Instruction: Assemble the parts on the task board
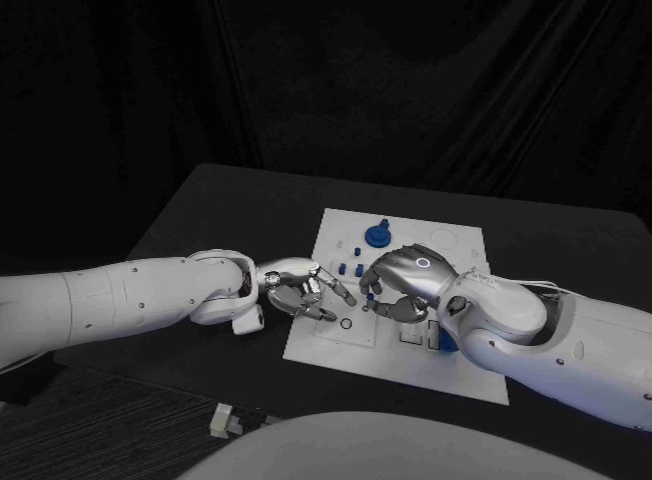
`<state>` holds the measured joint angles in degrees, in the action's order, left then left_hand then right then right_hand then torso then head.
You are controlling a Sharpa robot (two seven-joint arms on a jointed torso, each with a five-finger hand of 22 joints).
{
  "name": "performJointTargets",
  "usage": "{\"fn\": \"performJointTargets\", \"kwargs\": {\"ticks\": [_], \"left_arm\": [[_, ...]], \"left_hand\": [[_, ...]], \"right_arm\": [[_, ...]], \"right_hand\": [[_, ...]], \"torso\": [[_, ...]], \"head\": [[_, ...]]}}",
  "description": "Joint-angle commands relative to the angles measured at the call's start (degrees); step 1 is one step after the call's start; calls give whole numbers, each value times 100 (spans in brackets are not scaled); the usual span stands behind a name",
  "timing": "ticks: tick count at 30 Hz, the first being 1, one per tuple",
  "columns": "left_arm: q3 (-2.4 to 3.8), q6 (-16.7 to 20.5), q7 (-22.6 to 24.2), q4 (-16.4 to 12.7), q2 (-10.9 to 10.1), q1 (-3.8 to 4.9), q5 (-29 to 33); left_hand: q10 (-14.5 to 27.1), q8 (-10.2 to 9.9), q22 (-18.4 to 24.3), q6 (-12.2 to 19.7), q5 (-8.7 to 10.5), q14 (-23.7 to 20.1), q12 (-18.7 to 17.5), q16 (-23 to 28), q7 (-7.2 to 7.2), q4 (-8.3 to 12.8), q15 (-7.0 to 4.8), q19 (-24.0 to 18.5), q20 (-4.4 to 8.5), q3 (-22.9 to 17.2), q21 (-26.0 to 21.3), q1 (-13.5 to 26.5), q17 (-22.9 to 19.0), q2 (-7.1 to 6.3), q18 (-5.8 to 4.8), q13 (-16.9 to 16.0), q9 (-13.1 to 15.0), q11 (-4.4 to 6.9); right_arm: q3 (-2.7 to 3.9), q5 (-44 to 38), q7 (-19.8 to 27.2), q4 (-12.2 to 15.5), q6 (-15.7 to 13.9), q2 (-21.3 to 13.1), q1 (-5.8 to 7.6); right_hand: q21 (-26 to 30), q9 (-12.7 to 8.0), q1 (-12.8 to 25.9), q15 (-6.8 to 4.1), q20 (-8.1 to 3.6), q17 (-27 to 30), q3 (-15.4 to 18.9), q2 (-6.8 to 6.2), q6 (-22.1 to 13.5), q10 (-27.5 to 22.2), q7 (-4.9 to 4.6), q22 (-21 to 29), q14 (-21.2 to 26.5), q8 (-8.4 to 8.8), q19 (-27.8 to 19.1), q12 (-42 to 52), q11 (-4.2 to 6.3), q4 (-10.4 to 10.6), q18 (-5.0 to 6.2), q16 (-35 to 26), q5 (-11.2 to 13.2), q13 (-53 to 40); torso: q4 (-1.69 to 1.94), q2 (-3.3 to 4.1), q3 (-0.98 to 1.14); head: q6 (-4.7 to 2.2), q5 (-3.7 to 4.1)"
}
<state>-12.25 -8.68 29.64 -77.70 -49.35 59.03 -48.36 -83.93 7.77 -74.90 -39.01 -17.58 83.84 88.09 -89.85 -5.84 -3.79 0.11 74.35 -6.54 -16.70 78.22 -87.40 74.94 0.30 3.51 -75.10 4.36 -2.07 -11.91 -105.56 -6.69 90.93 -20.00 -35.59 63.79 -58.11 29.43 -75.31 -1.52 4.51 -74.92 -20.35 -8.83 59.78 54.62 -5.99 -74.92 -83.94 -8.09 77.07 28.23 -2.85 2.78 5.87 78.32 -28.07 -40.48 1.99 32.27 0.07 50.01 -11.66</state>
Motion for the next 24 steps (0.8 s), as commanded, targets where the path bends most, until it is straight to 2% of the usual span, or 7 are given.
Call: {"fn": "performJointTargets", "kwargs": {"ticks": [1,14,19,24], "left_arm": [[3,-55,39,-13,5,-9,18],[3,-57,39,-17,1,-9,18],[3,-56,40,-21,-5,-9,18],[3,-55,39,-22,-8,-9,18]], "left_hand": [[-258,26,-1004,-41,-20,616,-25,-15,-17,4,-29,6,24,-31,-21,48,1506,-7,30,-1230,5,23],[-258,26,-1004,-41,-20,616,-25,-15,-17,4,-29,6,24,-31,-21,48,1506,-7,30,-1230,5,23],[-258,26,-1004,-41,-20,616,-25,-15,-17,4,-29,6,24,-31,-21,48,1506,-7,30,-1230,5,23],[-258,26,-1004,-41,-20,616,-25,-15,-17,4,-29,6,24,-31,-21,48,1506,-7,30,-1230,5,23]], "right_arm": [[4,-38,-3,7,-94,-8,-13],[4,-38,6,-8,-109,-7,-27],[4,-38,58,-29,-194,0,-40],[4,-38,116,-44,-300,8,-56]], "right_hand": [[28,-12,25,59,53,-345,-10,-51,1,-35,-59,-578,-155,28,2,-89,-37,14,27,11,38,94],[69,-19,-46,118,112,-291,-58,-16,4,-40,-107,-611,-132,66,15,-476,-106,-36,32,-8,-50,558],[41,0,-95,101,110,-267,-109,4,40,226,-98,-649,-130,55,46,-722,-98,-81,27,-8,-156,925],[-6,58,-163,70,80,-227,-168,21,105,725,-76,-703,-132,12,85,-1200,-63,-162,14,-13,-236,1545]], "torso": [[0,0,0],[1,2,-1],[2,0,1],[3,3,0]], "head": [[-1,5],[-1,2],[-1,-3],[-1,1]]}}
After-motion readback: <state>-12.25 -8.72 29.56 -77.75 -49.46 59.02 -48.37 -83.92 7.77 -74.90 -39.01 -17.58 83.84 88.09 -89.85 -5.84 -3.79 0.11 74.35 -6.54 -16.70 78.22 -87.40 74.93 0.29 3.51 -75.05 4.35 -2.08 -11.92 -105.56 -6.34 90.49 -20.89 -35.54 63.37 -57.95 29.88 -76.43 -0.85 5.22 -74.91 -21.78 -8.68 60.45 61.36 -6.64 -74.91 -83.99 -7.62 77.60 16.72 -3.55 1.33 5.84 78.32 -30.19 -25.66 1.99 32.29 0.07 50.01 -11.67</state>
